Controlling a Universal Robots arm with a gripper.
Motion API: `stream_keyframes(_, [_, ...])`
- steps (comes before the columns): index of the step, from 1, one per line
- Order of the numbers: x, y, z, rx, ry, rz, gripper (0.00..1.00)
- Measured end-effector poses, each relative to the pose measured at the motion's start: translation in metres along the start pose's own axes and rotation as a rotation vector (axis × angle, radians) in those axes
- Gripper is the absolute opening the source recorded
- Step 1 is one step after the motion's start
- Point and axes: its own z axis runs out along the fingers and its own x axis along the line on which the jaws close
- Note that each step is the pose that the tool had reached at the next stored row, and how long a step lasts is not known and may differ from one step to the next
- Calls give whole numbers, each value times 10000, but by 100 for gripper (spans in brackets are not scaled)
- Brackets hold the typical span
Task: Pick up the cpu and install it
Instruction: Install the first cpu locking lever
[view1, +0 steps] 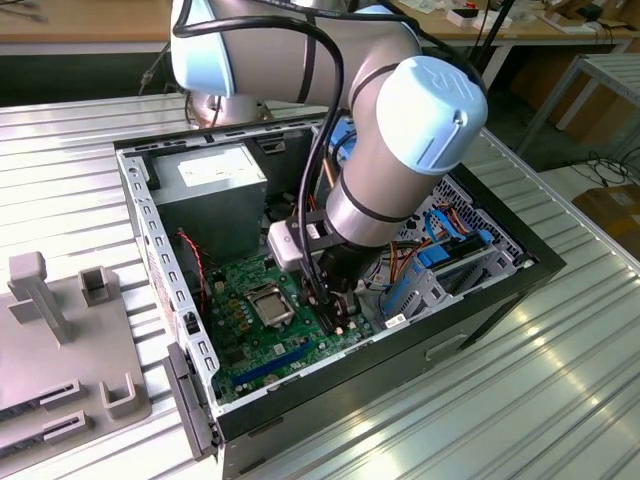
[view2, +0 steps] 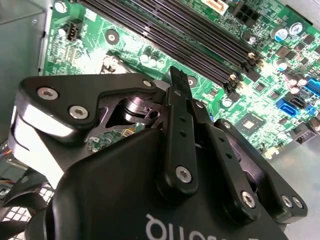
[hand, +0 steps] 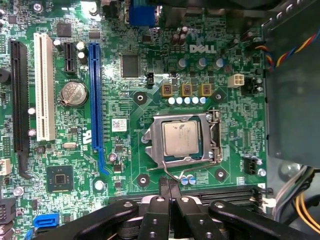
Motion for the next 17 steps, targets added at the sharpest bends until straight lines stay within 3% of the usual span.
stream_keyframes(10, [-1, 17, -10, -181, -4, 19, 11])
stream_keyframes(17, [-34, 23, -85, -232, -1, 26, 11])
